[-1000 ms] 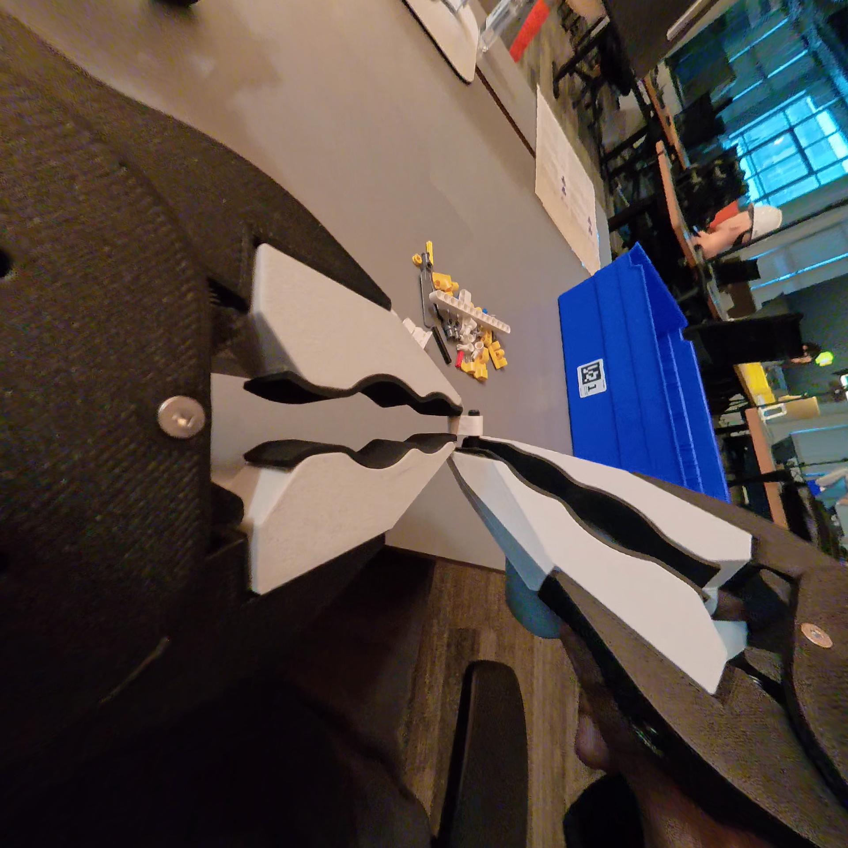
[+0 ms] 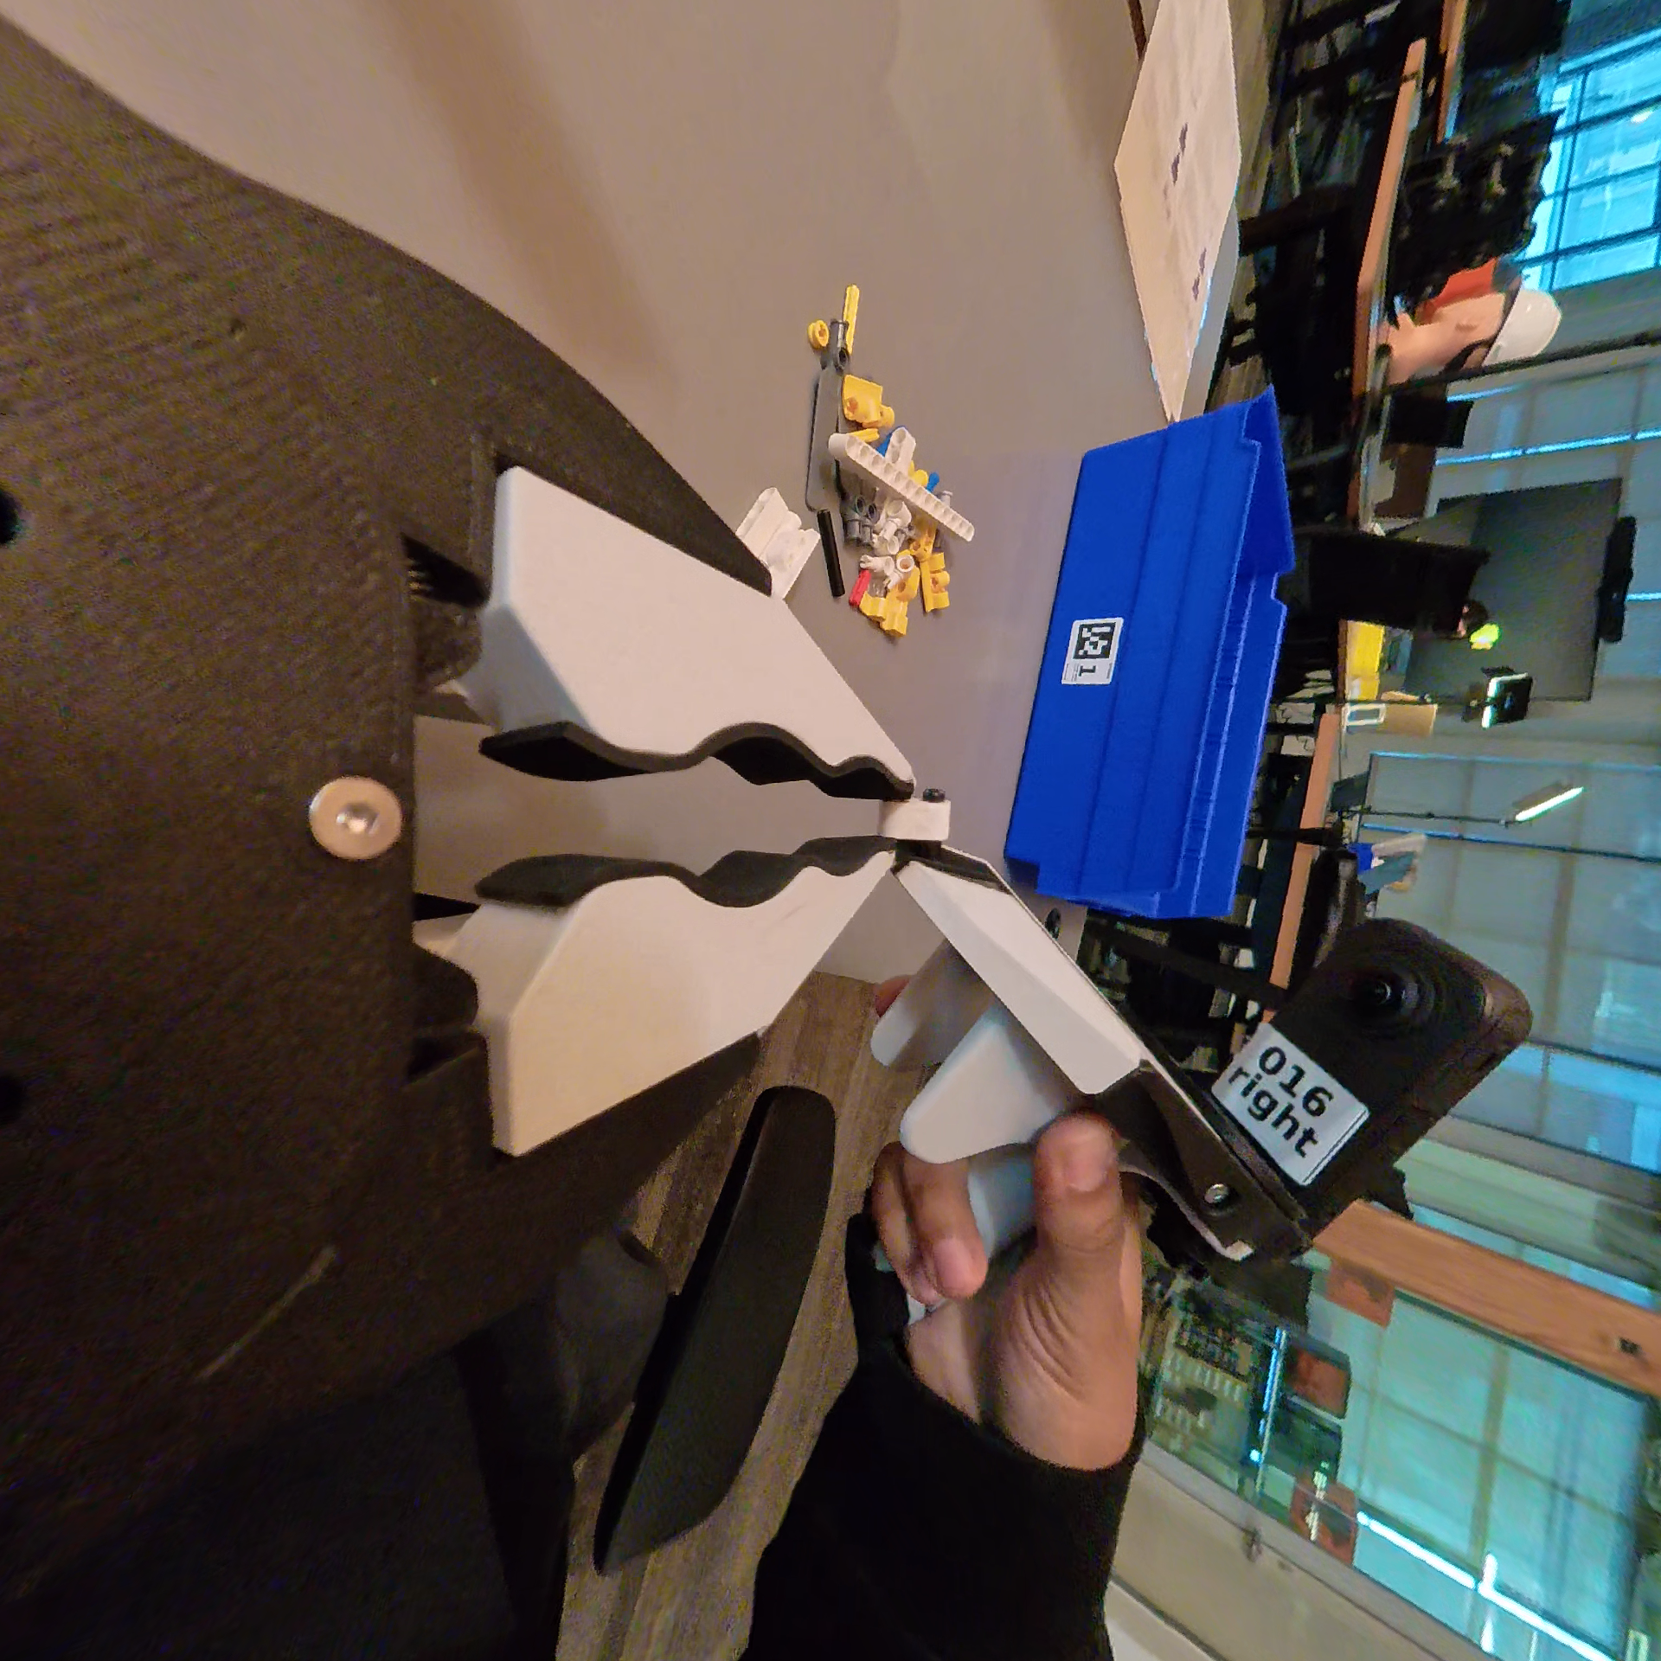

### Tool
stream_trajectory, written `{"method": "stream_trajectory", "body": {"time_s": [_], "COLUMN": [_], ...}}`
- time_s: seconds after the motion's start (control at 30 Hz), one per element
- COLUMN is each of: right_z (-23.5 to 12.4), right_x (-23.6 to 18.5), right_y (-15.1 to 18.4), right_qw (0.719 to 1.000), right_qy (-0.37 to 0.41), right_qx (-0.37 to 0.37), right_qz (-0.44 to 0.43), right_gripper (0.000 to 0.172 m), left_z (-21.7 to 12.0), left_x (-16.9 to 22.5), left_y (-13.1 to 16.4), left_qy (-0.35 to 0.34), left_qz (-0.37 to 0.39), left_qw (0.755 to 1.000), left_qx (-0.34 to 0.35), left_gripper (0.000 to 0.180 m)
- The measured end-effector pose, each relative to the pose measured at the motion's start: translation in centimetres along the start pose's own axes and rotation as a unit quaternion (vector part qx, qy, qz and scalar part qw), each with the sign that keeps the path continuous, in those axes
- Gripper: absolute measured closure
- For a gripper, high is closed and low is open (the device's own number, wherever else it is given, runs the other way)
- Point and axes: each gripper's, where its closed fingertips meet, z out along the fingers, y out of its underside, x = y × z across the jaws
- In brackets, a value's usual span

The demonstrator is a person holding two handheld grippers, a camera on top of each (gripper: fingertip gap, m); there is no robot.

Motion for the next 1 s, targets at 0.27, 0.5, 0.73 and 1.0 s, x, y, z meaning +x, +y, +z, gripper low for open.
{"method": "stream_trajectory", "body": {"time_s": [0.27,0.5,0.73,1.0], "right_z": [-0.2,-0.9,-0.3,-0.4], "right_x": [-0.5,0.0,-2.2,-4.9], "right_y": [-0.4,-0.9,-1.4,-2.2], "right_qw": [1.000,0.993,0.863,0.860], "right_qy": [-0.025,0.039,0.162,0.065], "right_qx": [0.012,0.034,0.049,0.142], "right_qz": [0.004,-0.104,-0.476,-0.485], "right_gripper": [0.144,0.143,0.148,0.154], "left_z": [-0.4,-0.4,-0.6,-1.8], "left_x": [-0.4,-0.9,-1.1,0.6], "left_y": [-0.3,-0.3,-0.2,-2.6], "left_qy": [0.001,-0.013,0.022,0.154], "left_qz": [-0.015,-0.026,-0.095,-0.239], "left_qw": [1.000,0.999,0.995,0.956], "left_qx": [0.013,0.014,0.015,0.077], "left_gripper": [0.177,0.177,0.177,0.178]}}
